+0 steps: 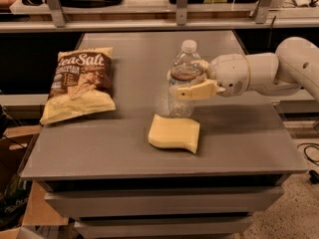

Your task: Move water bottle near sponge

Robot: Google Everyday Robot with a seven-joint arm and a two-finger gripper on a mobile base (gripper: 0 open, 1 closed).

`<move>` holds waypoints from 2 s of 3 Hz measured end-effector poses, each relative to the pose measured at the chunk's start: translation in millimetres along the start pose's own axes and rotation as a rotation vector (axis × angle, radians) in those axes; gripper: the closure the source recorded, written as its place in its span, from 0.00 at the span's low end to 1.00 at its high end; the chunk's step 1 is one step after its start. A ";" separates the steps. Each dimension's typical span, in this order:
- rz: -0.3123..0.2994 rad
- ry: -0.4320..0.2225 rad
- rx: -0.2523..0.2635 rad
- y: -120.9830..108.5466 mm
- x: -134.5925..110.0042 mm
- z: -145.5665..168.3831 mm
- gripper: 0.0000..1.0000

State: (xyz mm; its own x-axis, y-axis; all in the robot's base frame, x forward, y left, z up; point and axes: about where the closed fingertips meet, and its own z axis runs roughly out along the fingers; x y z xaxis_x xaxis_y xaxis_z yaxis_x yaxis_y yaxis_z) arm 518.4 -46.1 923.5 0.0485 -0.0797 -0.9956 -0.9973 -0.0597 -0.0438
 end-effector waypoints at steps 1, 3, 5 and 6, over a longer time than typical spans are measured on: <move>0.010 -0.003 -0.002 -0.4 1.2 1.1 0.81; 0.024 -0.006 -0.014 -2.8 5.1 2.6 0.35; 0.025 -0.014 -0.031 -3.6 3.7 -0.5 0.00; 0.022 -0.015 -0.033 -3.7 2.5 -3.1 0.00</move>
Offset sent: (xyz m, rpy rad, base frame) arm 0.0035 -0.0026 -0.0072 0.0037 0.0312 0.0003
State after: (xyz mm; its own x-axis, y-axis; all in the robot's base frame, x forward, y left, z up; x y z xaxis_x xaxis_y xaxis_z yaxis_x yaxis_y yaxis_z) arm 522.4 -49.2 921.3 0.0254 -0.0664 -0.9975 -0.9957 -0.0905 -0.0193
